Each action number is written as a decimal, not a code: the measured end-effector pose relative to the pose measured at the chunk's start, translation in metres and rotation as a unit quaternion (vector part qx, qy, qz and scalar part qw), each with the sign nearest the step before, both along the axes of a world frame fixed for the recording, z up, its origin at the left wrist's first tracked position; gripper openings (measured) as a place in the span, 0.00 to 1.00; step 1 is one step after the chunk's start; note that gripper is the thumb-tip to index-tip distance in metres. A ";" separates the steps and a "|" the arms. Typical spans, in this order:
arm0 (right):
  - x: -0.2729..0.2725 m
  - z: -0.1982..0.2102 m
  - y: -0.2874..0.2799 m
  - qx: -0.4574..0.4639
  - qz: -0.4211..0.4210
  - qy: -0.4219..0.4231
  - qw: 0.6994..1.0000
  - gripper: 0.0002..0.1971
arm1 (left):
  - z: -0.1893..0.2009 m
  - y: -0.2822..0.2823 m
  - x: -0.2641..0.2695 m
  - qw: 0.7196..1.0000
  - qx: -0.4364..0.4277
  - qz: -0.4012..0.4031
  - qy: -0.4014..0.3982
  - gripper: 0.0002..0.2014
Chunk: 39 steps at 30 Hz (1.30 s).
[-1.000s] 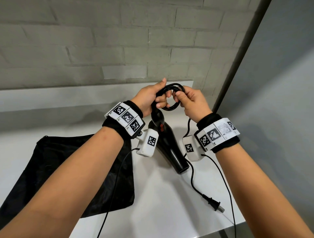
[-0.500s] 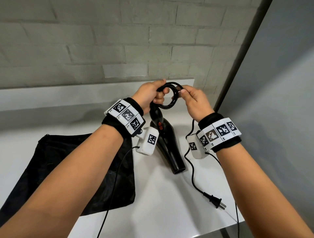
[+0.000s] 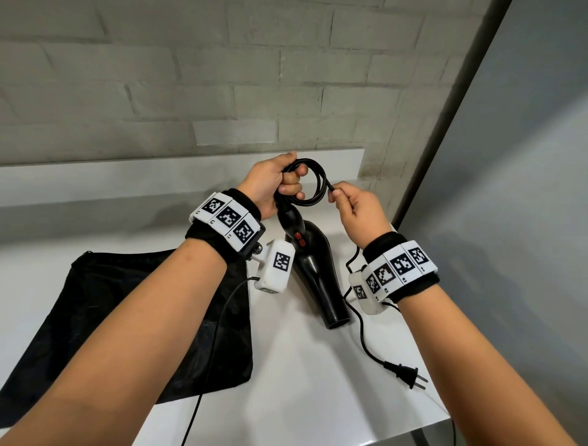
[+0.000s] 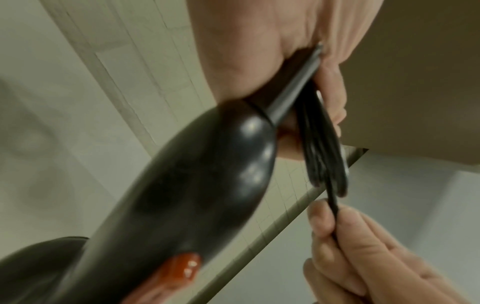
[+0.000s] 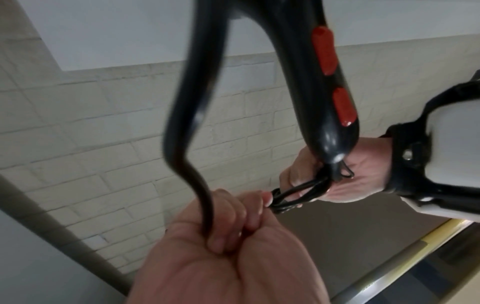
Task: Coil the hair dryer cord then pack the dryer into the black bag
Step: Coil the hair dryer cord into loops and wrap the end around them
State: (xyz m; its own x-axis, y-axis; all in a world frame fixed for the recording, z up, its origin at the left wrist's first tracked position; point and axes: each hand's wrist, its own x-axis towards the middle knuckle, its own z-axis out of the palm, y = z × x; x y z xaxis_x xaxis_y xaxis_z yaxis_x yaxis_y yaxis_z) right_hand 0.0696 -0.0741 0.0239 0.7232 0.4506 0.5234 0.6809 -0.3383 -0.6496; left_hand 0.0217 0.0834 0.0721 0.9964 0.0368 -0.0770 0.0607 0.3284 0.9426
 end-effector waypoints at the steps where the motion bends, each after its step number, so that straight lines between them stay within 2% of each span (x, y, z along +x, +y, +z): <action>1: 0.001 0.001 -0.002 -0.002 -0.010 -0.011 1.000 0.14 | 0.000 0.000 0.000 1.000 0.004 0.006 0.002 0.20; 6: 0.002 0.001 -0.012 -0.012 -0.031 -0.040 0.999 0.12 | 0.002 -0.008 0.003 0.997 0.049 0.061 0.001 0.19; 9: -0.002 -0.007 -0.016 -0.034 -0.017 0.013 0.999 0.09 | 0.003 -0.015 0.005 0.993 0.076 0.089 -0.010 0.20; 15: -0.007 -0.012 -0.039 -0.134 -0.070 0.086 0.985 0.16 | 0.005 -0.023 0.008 0.989 0.074 0.122 -0.036 0.20; 21: -0.026 -0.016 -0.068 -0.175 -0.084 0.138 0.971 0.10 | 0.005 -0.030 0.012 0.985 0.069 0.151 -0.042 0.21; 27: -0.049 -0.039 -0.087 -0.298 -0.068 0.235 0.923 0.07 | 0.005 -0.033 0.014 0.983 0.054 0.172 -0.043 0.21; 30: -0.057 -0.053 -0.097 -0.334 -0.077 0.268 0.900 0.09 | 0.004 -0.032 0.016 0.981 0.054 0.180 -0.041 0.21; 35: -0.071 -0.062 -0.108 -0.435 -0.052 0.324 0.839 0.12 | 0.004 -0.034 0.015 0.980 0.056 0.187 -0.035 0.21; 39: -0.078 -0.064 -0.108 -0.508 -0.022 0.330 0.795 0.15 | 0.004 -0.033 0.013 0.979 0.060 0.191 -0.032 0.22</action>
